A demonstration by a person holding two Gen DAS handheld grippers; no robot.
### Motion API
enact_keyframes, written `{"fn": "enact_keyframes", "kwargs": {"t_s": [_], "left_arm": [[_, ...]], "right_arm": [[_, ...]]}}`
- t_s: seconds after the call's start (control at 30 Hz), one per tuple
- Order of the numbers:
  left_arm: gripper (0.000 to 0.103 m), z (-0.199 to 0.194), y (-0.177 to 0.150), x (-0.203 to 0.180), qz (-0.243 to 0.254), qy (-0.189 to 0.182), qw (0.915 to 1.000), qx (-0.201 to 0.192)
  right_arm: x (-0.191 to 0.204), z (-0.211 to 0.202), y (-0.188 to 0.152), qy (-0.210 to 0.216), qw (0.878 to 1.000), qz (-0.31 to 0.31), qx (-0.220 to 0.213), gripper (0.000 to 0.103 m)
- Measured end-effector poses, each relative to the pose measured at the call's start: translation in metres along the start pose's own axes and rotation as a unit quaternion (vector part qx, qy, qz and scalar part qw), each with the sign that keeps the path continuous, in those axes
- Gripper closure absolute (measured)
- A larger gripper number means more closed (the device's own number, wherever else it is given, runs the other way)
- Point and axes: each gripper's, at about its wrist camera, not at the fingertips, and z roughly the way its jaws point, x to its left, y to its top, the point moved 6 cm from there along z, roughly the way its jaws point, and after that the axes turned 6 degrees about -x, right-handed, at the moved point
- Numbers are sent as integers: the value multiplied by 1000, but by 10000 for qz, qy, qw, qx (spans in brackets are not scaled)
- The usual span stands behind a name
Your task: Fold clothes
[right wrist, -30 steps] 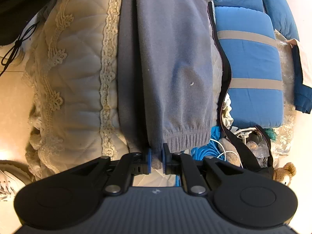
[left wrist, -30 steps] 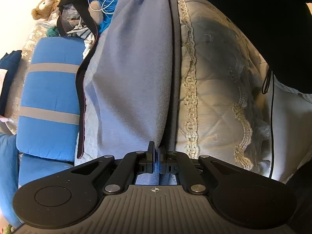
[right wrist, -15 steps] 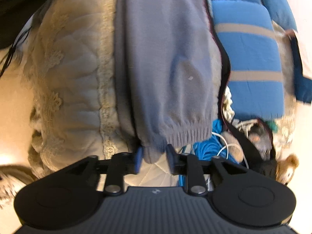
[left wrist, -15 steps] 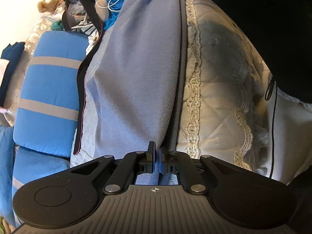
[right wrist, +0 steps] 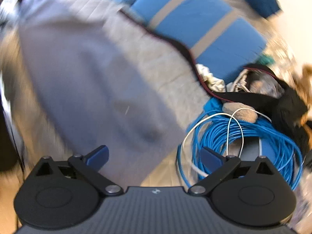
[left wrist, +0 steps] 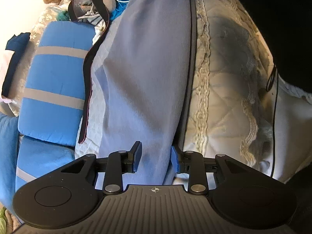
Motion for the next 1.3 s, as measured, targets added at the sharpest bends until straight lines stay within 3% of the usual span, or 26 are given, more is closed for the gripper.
{"fn": "enact_keyframes", "kwargs": {"t_s": [0.2, 0.3, 0.4, 0.6, 0.73, 0.87, 1.13, 1.3], "left_arm": [[66, 4, -4, 0, -30, 282, 9996, 6], [66, 4, -4, -4, 76, 431, 9990, -33], [67, 4, -4, -7, 194, 494, 9986, -60], [78, 13, 6, -9, 336, 336, 9988, 80], [83, 15, 10, -11, 439, 237, 9985, 226], [83, 16, 10, -9, 354, 184, 9989, 256], [83, 21, 12, -8, 189, 352, 9989, 259], [81, 19, 9, -6, 54, 381, 9991, 200]], "right_arm": [[-30, 0, 69, 7, 9848, 1566, -745, 0], [-25, 7, 105, -122, 9756, 2017, -859, 0], [-6, 21, 137, -326, 9756, 2069, -665, 0], [53, 42, 188, -88, 9824, 1776, -571, 0], [85, 69, 201, -178, 9808, 1933, -171, 0], [101, 78, 203, -462, 9857, 1618, 27, 0], [96, 96, 191, -1165, 9823, 1387, 483, 0], [96, 95, 190, -1167, 9817, 1419, 506, 0]]}}
